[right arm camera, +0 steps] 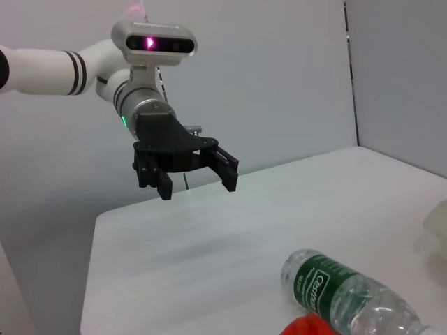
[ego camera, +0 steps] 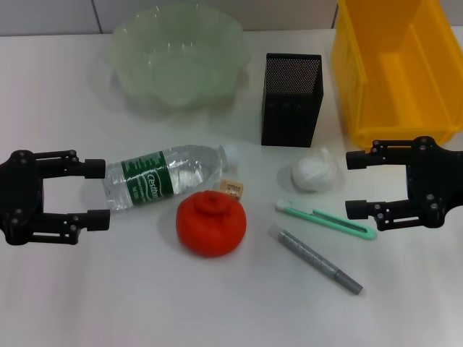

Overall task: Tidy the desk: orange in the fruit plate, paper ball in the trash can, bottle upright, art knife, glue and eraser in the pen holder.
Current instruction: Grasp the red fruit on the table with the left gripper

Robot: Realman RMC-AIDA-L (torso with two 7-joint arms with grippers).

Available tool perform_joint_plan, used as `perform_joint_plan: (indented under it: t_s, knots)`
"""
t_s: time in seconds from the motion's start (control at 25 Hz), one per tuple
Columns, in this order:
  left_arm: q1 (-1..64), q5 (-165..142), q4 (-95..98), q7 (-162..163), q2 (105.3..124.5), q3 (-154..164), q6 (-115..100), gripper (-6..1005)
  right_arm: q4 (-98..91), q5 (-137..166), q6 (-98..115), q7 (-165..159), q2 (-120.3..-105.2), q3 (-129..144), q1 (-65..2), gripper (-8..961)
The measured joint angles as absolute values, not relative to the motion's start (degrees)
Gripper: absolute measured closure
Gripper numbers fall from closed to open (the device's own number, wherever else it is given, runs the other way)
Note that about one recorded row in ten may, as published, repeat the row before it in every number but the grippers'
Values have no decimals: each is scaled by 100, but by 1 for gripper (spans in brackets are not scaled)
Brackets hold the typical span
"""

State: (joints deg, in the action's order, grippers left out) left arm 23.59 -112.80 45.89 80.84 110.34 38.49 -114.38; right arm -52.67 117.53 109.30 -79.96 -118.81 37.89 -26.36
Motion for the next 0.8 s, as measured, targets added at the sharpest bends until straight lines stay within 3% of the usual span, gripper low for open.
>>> perform_joint_plan:
  t_s: [0.48, 0.6, 0.8]
  knots:
    - [2408, -11279, 4604, 8083, 11047, 3844, -11398, 218, -5365, 11752, 10934, -8052, -11854, 3764, -2625, 182]
    - [2415, -11279, 4633, 8046, 11161, 3843, -11281, 225, -5552, 11746, 10925, -8205, -11764, 3715, -2545, 182]
    - [2468, -11357, 4785, 8025, 11562, 3923, -10826, 238, -6214, 11773, 11046, -8484, -11675, 3460, -2382, 183]
